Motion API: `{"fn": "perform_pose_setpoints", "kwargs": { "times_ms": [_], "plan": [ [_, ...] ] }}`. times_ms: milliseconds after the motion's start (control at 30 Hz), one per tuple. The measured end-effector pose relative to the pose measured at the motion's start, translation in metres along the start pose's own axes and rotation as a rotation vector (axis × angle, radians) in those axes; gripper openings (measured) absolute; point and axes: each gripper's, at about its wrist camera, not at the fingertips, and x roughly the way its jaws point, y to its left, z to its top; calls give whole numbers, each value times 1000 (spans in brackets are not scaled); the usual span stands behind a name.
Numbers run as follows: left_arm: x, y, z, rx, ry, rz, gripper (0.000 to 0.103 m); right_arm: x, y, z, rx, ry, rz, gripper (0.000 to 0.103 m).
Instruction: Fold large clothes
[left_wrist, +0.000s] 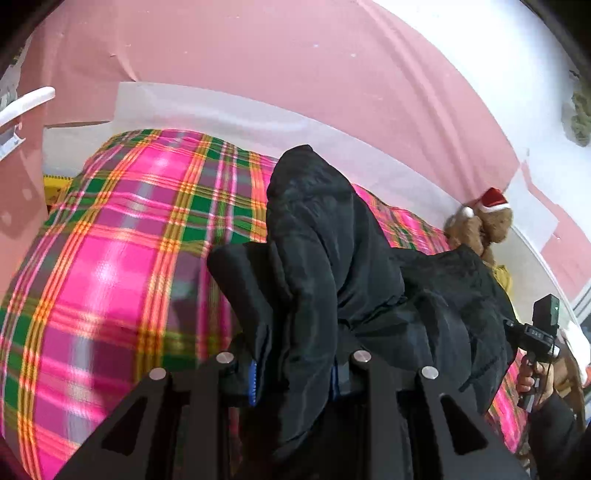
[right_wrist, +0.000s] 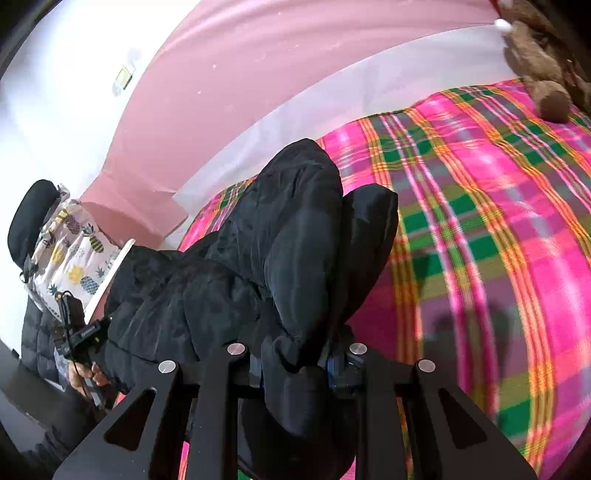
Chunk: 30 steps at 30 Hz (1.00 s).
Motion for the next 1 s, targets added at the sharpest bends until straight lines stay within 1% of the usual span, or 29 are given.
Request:
{"fn": "perform_pose_setpoints", "kwargs": {
  "times_ms": [100,167,233,267,300,333,433,500,567,633,667,733,833,933,1000],
  "plan": [
    [23,18,4,-1,13,33,29,30,-4,7,6,17,-3,21],
    [41,32,-1,-29,28,64,31,52,-13,7,22,38,-30,23],
    [59,49,-10,-76,49,91,39,68,-26,4,65,61,-70,33],
    [63,54,-14,-98,56,97,41,72,-32,4,84,74,-87,37],
    [65,60,-18,-121,51,94,46,75,-37,1,102,84,-98,46],
    [63,63,-20,-135,44,96,52,74,-38,1,107,87,-107,48],
    [51,64,-21,-158,37,104,57,60,-31,0,81,78,-135,51],
    [36,63,-21,-161,25,116,57,50,-23,2,66,68,-156,52],
    [19,61,-18,-155,-4,142,58,33,-15,4,45,40,-183,52],
    [0,56,-13,-138,-53,204,58,10,-6,6,13,-21,-211,52],
    [-7,52,-11,-128,-72,216,58,4,-2,6,4,-38,-219,52],
    [-14,42,-9,-108,-88,202,58,-3,12,8,-35,-65,-231,52],
    [-1,19,-12,-43,-62,178,58,10,35,4,-122,-31,-253,52],
    [31,10,-19,-1,-7,212,58,39,40,-3,-157,26,-279,52],
    [47,12,-26,12,14,250,58,60,34,-7,-171,64,-325,51]
  ]
}}
